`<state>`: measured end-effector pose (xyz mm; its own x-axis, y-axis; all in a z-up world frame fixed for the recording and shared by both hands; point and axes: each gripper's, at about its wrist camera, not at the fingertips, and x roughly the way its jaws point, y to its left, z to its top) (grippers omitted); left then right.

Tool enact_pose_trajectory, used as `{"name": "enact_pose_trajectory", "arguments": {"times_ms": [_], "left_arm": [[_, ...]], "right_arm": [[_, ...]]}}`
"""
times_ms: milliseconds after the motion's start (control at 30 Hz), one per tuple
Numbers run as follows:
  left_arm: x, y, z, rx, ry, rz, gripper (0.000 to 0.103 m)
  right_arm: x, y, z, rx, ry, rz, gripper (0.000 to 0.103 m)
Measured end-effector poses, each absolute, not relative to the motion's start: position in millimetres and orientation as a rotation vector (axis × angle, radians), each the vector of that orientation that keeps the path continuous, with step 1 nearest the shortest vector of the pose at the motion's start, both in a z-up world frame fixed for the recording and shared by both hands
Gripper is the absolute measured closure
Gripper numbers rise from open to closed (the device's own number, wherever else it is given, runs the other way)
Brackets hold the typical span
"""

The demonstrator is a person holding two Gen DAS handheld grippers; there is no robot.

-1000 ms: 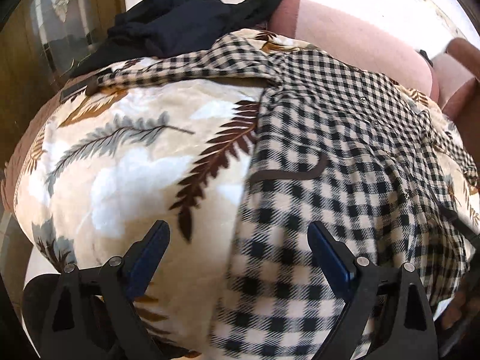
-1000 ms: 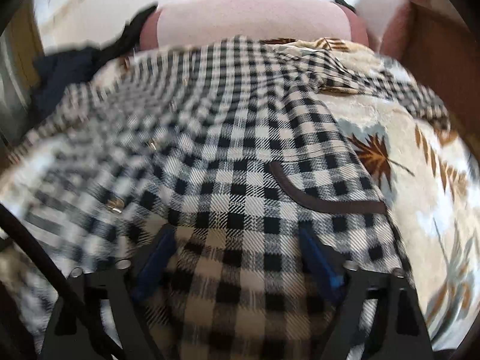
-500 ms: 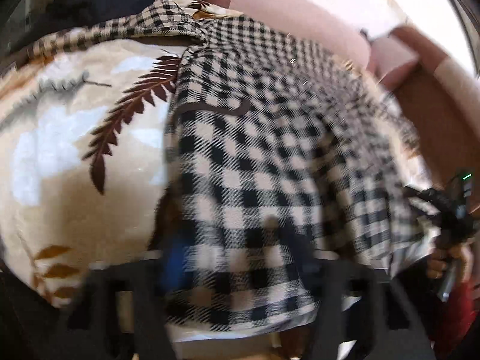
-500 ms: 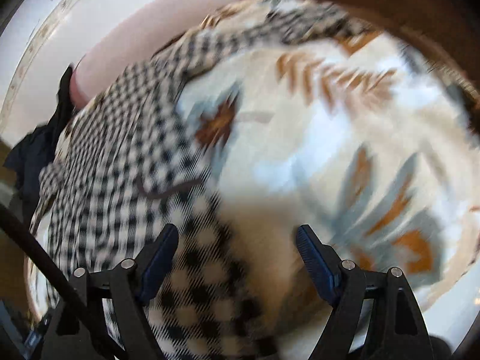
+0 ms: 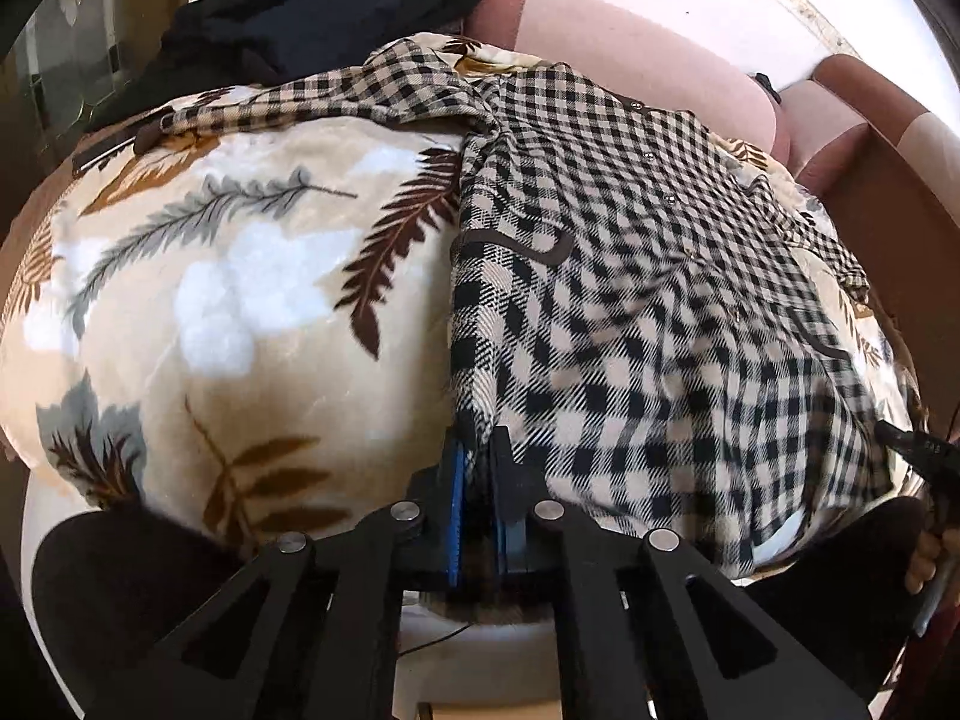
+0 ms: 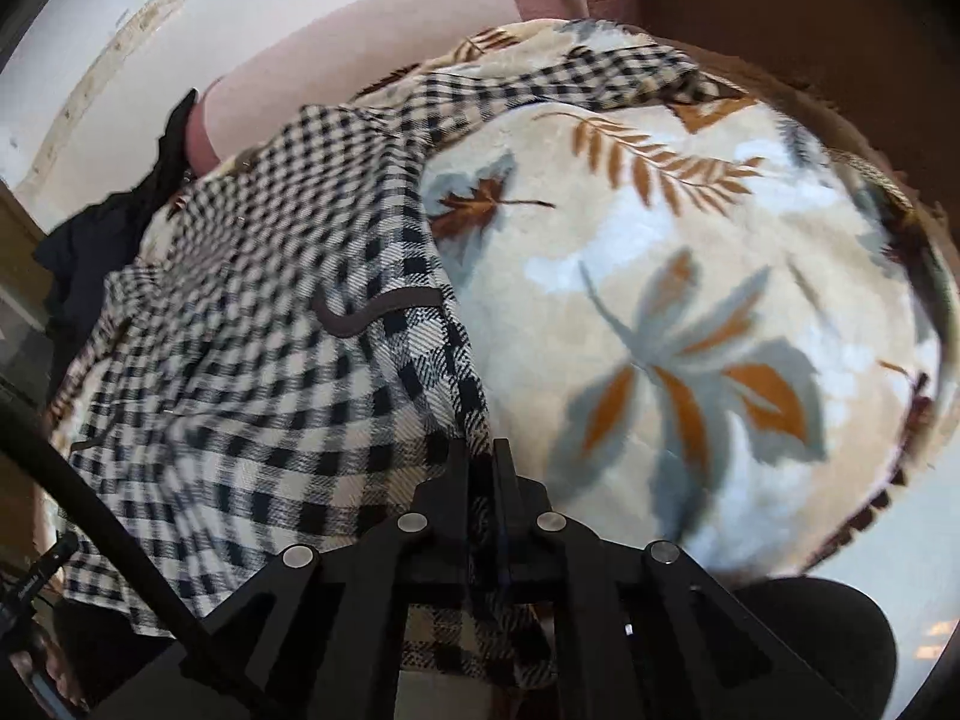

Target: Fold large clothes

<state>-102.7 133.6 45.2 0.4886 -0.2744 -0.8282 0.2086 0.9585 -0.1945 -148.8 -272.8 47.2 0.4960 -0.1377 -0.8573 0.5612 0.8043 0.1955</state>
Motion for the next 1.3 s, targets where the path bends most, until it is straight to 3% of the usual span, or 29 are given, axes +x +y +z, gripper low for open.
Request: {"name": "enact_pose_trajectory", "arguments": {"times_ms": [100,133,167,233,367,500,867,933,1000,1033,1300], "left_arm": [[-113.1,146.1,45.2,-0.065,0.986,-0.279,0.088],[-116.4,146.5,47.2,-0.063,0.976,-0.276,0.085],[-118.5,148.5,49.0,-0.061,0.962,-0.27,0.079],[-121.1,149.1,54.4,-0.06,0.933,-0.25,0.068],[-125.1,144.8,67.4,-0.077,0.894,-0.248,0.064],[-133.4,139.1,78.0,-0.061,0.851,-0.271,0.053],[-134.1,125.7,67.5,-0.033,0.873,-0.292,0.052],[-133.6,123.3,65.9,-0.029,0.879,-0.294,0.052],[-133.5,121.8,65.8,-0.025,0.88,-0.295,0.052],[-133.6,121.5,66.0,-0.024,0.879,-0.296,0.052],[-131.3,108.9,76.1,0.014,0.857,-0.317,0.051]], "right_arm": [[-164.5,-272.5,62.3,0.481,0.89,-0.497,0.08],[-169.2,-268.5,68.4,0.472,0.856,-0.487,0.068],[-169.2,-259.9,77.4,0.453,0.81,-0.453,0.067],[-163.9,-236.5,83.3,0.426,0.781,-0.356,0.067],[-125.0,-192.1,64.3,0.502,0.852,-0.001,0.066],[-82.7,-156.7,26.0,0.551,0.932,0.169,0.066],[-47.5,-119.4,-10.9,0.656,1.0,0.378,0.066],[-55.0,-111.1,-10.5,0.631,1.016,0.396,0.069],[-63.5,-104.7,-8.6,0.591,1.039,0.404,0.083],[-67.0,-101.4,-8.0,0.569,1.049,0.399,0.095],[-118.2,-135.8,49.9,0.472,0.945,0.232,0.1]]}}
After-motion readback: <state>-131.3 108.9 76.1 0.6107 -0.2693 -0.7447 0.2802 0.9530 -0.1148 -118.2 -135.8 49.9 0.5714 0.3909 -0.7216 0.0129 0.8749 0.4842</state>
